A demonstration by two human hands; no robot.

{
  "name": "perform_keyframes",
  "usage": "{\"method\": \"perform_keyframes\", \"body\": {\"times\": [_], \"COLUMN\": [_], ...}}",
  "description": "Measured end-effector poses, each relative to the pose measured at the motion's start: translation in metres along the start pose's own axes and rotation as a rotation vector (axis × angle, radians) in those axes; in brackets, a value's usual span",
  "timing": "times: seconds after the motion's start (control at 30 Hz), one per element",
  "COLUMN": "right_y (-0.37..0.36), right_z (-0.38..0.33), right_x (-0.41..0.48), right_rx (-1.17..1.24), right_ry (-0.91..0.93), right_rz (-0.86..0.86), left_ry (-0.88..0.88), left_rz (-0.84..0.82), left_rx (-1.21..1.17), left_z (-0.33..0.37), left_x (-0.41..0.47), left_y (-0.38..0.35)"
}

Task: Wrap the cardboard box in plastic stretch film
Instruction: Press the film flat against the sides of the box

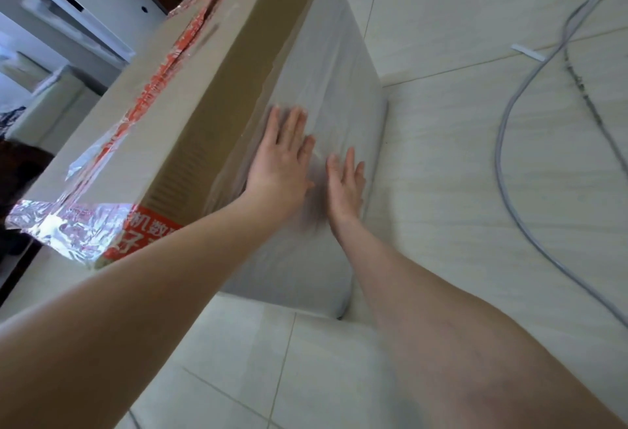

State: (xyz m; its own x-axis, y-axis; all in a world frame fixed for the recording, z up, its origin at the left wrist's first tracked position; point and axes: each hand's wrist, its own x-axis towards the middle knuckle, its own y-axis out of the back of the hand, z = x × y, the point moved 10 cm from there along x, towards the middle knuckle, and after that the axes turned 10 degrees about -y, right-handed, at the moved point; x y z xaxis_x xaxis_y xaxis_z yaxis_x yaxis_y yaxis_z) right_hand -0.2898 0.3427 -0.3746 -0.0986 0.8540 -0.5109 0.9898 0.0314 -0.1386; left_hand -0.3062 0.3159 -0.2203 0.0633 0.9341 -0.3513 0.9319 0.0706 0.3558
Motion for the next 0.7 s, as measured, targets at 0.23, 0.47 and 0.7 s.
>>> {"method": "perform_keyframes", "body": {"times": [0.23,0.47,0.7], "right_y": [-0.027,-0.014,0.006], "right_z": [-0.004,0.003,0.031], "right_x": [-0.012,-0.001,0.034], "right_rx": [-0.064,-0.029,-0.065], "right_ry": [0.028,0.017,-0.070], "right_rz": [-0.036,-0.026,0.016], "left_ry": [0.012,0.033,-0.080], "left_rz": [-0.007,0.002,-0.015], "left_rx": [0.089,0.060,0.016], "left_z": [-0.001,0.002,0.035], "left_x": [-0.001,0.002,0.019], "left_y": [-0.005,-0.003,-0.015]}}
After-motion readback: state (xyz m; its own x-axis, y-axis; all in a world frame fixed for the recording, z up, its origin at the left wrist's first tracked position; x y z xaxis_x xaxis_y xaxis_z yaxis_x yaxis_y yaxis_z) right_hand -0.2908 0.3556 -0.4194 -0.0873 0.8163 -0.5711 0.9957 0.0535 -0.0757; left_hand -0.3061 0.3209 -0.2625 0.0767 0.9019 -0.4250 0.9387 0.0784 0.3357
